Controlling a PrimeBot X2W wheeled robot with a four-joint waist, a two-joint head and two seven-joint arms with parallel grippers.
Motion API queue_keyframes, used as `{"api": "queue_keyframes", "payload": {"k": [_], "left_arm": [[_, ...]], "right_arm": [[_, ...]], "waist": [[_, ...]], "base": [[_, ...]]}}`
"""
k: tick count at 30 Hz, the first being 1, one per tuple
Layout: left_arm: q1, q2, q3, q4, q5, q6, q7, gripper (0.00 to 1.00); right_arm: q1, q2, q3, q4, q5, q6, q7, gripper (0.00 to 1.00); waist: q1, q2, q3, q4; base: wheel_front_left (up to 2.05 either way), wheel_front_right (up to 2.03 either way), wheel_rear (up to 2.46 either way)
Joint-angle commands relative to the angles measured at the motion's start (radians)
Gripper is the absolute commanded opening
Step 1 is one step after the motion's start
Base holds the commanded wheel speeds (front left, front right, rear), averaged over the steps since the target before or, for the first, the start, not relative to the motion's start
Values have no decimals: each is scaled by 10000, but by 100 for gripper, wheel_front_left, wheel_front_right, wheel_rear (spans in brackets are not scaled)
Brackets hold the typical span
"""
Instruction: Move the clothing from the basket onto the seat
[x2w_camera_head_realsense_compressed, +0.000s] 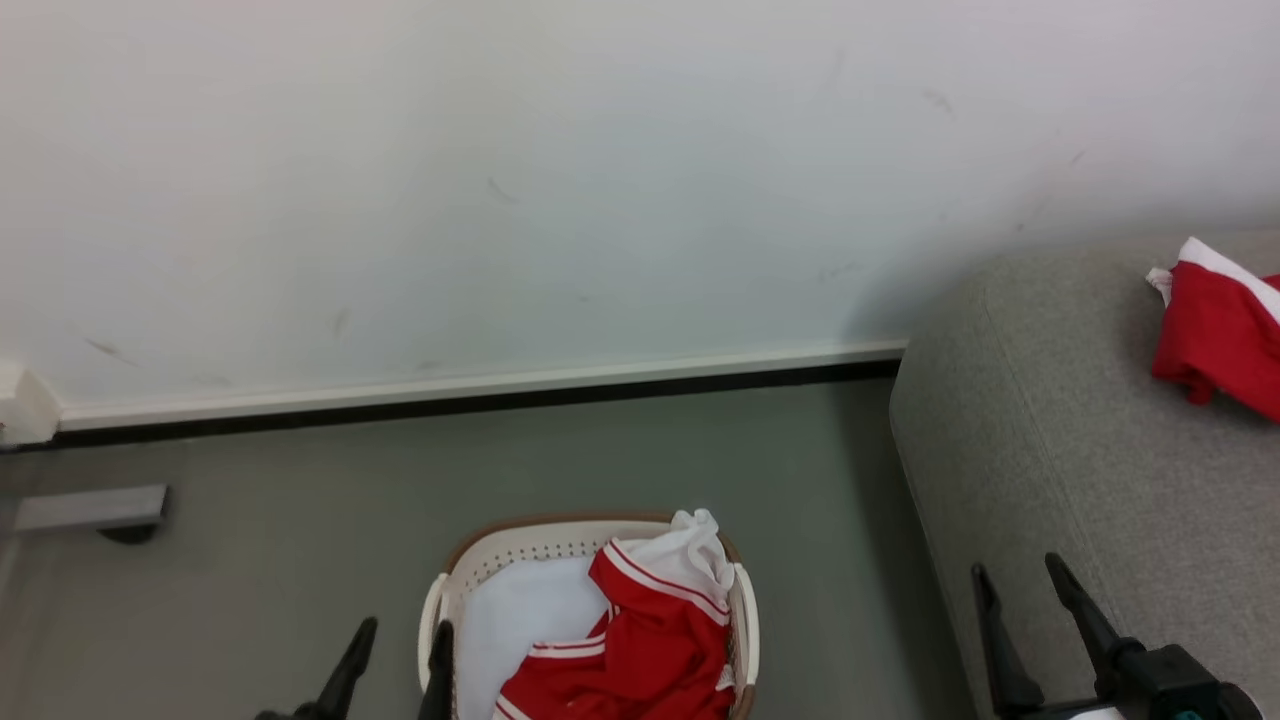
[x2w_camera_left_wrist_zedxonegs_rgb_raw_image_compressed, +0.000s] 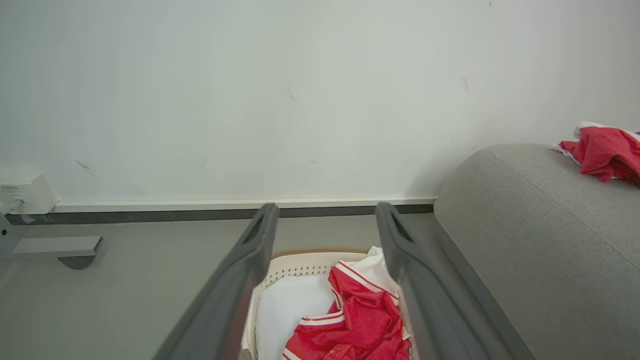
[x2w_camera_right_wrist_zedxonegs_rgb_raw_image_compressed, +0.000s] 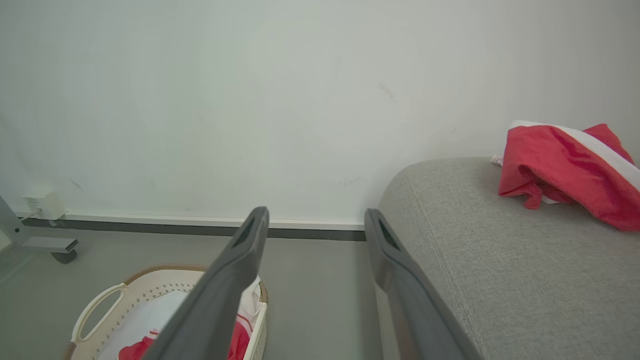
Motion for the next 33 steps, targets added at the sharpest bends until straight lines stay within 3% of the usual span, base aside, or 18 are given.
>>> {"api": "queue_keyframes", "payload": {"k": [1, 7, 17, 24, 33], "left_arm": [[-485, 23, -137, 66, 112, -42, -5, 100], [-1986, 258, -642, 680, 103, -134, -5, 100], [-5926, 486, -1785, 3237, 151, -163, 779, 100], [-7919, 311, -2340, 5186, 332, -138, 1641, 100], [-9551, 64, -2582, 7339, 204, 366, 2334, 100]], "right_arm": [[-328, -44, -116, -179, -119, -25, -33, 100], [-1006, -34, -122, -794, -411, -25, -33, 100], [-2353, -30, -275, -2138, -864, -25, -33, 100], [-2647, -31, -349, -2719, -782, -25, -33, 100], [-2849, -31, -196, -3166, -665, -25, -33, 100]], "waist": [[0, 0, 674, -161], [0, 0, 2411, -407], [0, 0, 5781, -867], [0, 0, 6961, -958], [0, 0, 7917, -1073]], "base": [[0, 0, 0], [0, 0, 0], [0, 0, 0], [0, 0, 0], [0, 0, 0]]}}
